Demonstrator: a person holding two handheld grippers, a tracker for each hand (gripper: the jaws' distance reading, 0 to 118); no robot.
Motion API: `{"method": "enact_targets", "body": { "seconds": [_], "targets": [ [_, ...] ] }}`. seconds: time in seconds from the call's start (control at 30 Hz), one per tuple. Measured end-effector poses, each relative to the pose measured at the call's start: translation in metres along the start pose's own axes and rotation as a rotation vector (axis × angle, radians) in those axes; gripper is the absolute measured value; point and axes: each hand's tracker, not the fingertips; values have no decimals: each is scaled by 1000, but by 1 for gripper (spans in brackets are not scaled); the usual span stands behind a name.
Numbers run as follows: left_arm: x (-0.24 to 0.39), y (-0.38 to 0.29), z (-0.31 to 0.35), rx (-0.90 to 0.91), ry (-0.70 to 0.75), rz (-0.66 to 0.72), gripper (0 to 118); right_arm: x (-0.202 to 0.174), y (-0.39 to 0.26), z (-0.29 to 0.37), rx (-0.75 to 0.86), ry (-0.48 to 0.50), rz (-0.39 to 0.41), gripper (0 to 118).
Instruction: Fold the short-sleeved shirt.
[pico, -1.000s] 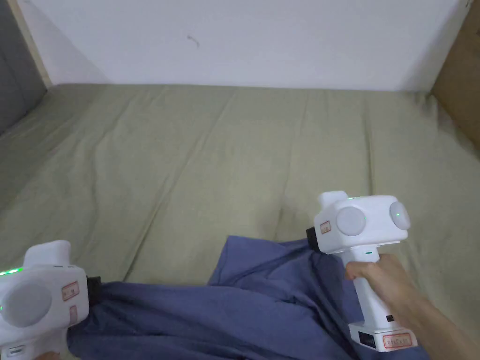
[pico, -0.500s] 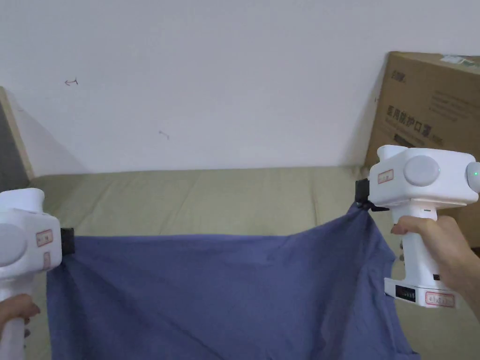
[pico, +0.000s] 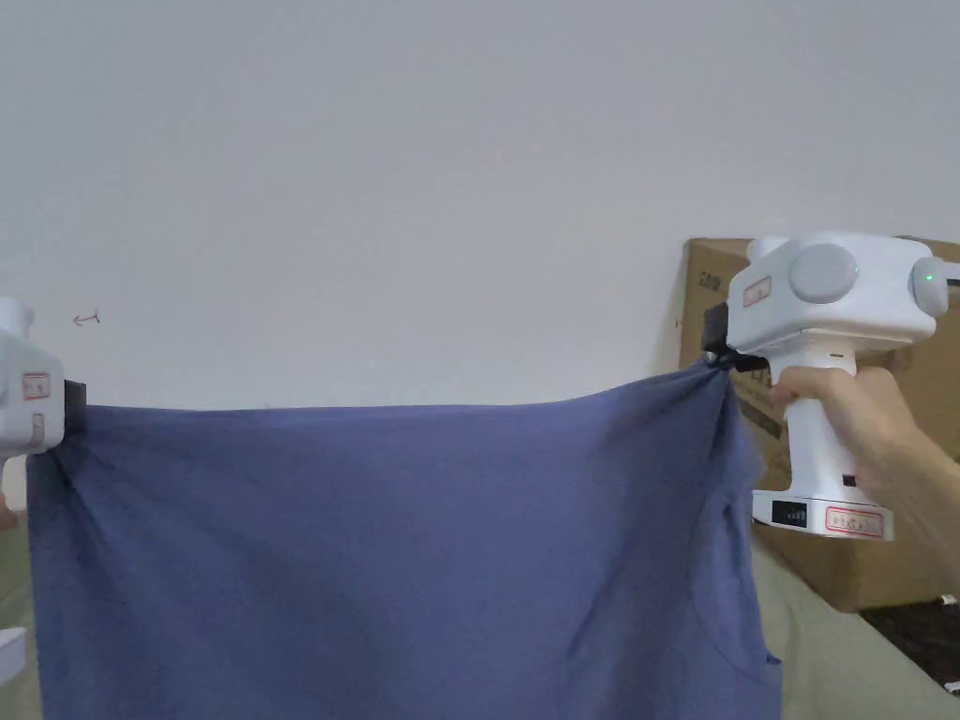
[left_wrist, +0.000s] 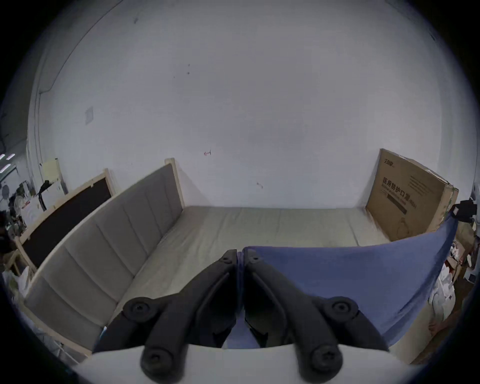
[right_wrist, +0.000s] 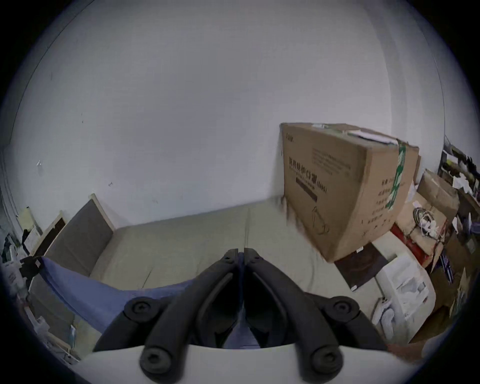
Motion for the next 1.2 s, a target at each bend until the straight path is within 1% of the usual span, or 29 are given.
{"method": "enact_targets", "body": {
  "seconds": [0.07,0.13,0.2,0.27,0.3,0.37,0.4,0.47,0.5,0.53,0.57,0.6,0.67,0.7,0.8,0.83,0.9,1.0,1.07,1.1,1.13,1.17,1.2],
  "targets": [
    [0,23,-23,15,5,-5,3,-11,23,0,93,-17,24,2],
    [4,46,-40,34,24,-31,3,-22,52,-8,109,-35,67,2],
    [5,69,-58,54,31,-30,3,-31,79,-16,136,-43,58,1],
    [4,93,-69,84,29,5,3,-37,106,-19,174,-42,30,2],
    [3,103,-73,102,31,7,3,-41,117,-19,198,-50,28,2],
    [7,125,-83,129,45,2,3,-48,138,-18,254,-73,67,2],
    [8,136,-87,137,55,-3,3,-51,147,-16,270,-81,62,2],
    [11,155,-90,179,68,-1,3,-54,165,-10,287,-57,38,2],
    [12,163,-90,199,76,11,3,-54,169,-9,294,-60,32,2],
    [12,171,-91,217,71,11,3,-55,174,-8,304,-66,37,1],
    [12,178,-91,237,75,-2,3,-56,178,-8,322,-87,58,2],
    [13,182,-91,264,91,3,3,-57,179,-8,331,-94,55,2],
    [16,185,-93,287,119,-20,3,-52,178,-9,328,-70,37,1],
    [18,181,-94,294,126,-13,3,-51,174,-11,328,-47,16,2],
    [25,155,-107,287,138,-60,3,-49,152,-34,291,-78,50,2],
    [28,145,-118,242,138,-95,3,-48,143,-47,247,-94,74,2],
    [32,116,-141,181,129,-98,3,-44,119,-75,187,-97,66,2],
    [41,59,-190,68,149,-120,3,-37,71,-125,72,-90,47,2],
    [48,11,-223,-5,157,-115,3,-33,33,-165,-29,-113,67,2],
    [51,-11,-234,-39,147,-97,3,-31,15,-184,-77,-137,90,2],
    [57,-39,-239,-58,148,-34,3,-28,-6,-204,-122,-149,95,2],
    [60,-66,-253,-90,132,-25,3,-25,-26,-225,-173,-158,103,2],
    [65,-88,-267,-143,148,-42,3,-22,-45,-241,-226,-175,102,2]
  ]
}}
